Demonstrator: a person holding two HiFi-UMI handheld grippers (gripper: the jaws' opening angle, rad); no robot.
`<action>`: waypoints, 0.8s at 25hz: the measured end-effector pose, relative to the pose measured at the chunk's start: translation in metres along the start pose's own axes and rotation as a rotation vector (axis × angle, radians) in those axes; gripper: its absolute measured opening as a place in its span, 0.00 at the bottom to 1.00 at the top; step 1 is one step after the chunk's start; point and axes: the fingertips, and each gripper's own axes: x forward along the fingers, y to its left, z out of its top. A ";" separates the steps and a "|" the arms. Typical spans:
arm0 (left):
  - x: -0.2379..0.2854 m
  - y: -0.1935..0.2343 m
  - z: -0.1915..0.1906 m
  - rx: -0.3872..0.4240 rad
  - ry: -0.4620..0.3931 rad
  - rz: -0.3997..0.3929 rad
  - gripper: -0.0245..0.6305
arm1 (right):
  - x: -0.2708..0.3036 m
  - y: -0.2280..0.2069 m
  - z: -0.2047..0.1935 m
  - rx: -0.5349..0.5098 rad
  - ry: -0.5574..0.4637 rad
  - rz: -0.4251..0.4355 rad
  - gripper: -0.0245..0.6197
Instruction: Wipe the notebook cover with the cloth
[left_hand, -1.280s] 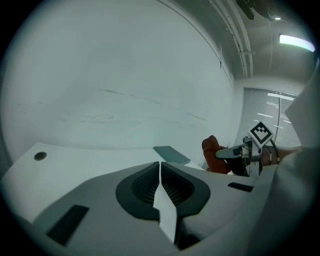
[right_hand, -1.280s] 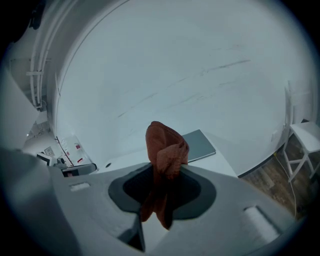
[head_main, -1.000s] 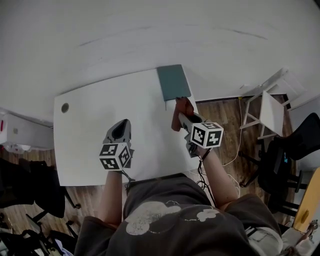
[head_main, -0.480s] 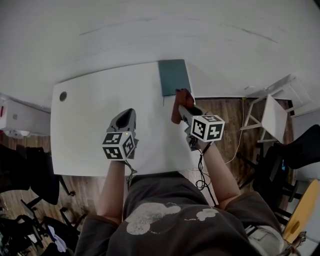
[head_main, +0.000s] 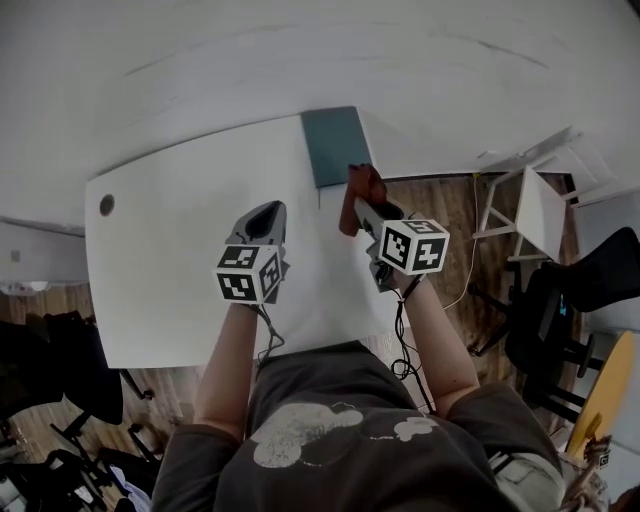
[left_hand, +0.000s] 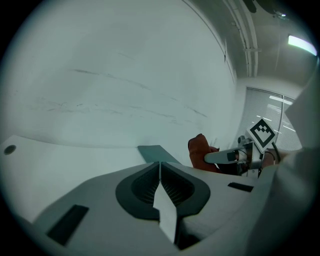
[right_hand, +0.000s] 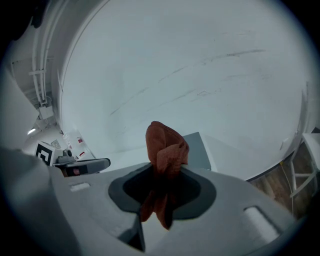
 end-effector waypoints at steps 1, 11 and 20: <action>0.005 0.000 0.001 -0.001 0.008 -0.016 0.05 | 0.003 -0.001 0.003 0.001 -0.005 -0.011 0.20; 0.063 -0.001 -0.005 0.006 0.092 -0.129 0.05 | 0.022 -0.025 0.020 0.019 -0.030 -0.100 0.20; 0.101 -0.004 -0.018 0.000 0.149 -0.145 0.05 | 0.022 -0.050 0.016 0.046 -0.022 -0.123 0.20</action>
